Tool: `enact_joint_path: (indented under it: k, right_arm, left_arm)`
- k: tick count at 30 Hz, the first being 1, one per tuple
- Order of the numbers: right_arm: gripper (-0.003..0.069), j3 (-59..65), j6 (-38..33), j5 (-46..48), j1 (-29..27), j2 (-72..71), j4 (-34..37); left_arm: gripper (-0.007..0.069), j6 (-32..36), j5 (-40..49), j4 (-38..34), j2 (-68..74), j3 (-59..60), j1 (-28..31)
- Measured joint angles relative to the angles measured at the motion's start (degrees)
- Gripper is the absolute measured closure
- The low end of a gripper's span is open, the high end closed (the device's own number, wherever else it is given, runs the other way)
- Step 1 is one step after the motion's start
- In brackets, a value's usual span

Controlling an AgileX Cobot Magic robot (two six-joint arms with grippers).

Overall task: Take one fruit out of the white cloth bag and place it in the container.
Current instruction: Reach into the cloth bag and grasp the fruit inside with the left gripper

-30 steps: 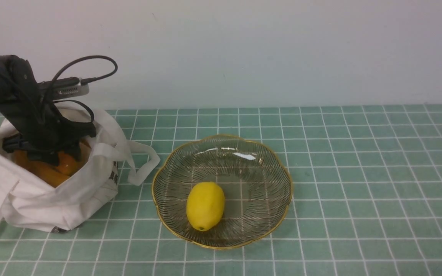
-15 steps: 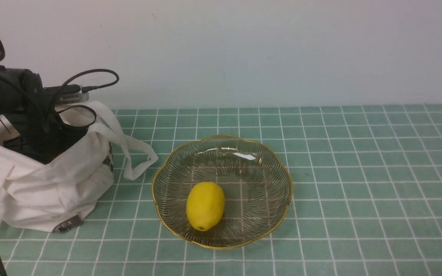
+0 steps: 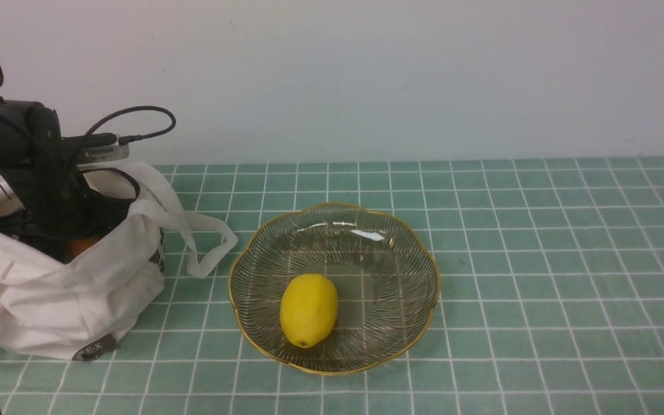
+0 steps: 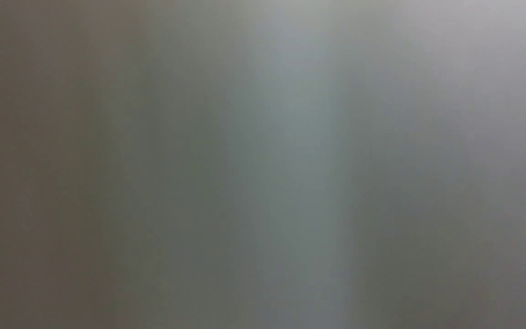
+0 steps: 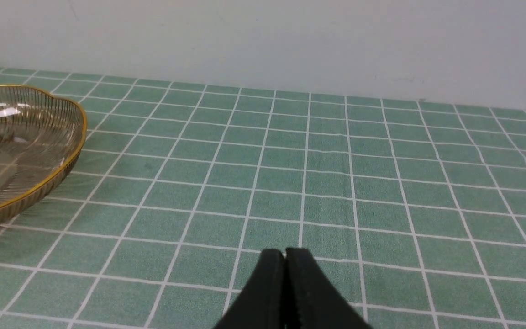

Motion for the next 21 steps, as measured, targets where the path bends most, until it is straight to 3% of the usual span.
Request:
enact_joint_path:
  k: [12,21]
  right_arm:
    - [0.0674,0.00,0.00,0.00,0.00,0.00,0.00]
    - [0.0674,0.00,0.00,0.00,0.00,0.00,0.00]
  left_arm:
    - [0.0111,5.73,7.12,-8.62,-8.80,0.00,0.00]
    - [0.0111,6.02,12.58,-9.50,-7.05,0.00,0.00]
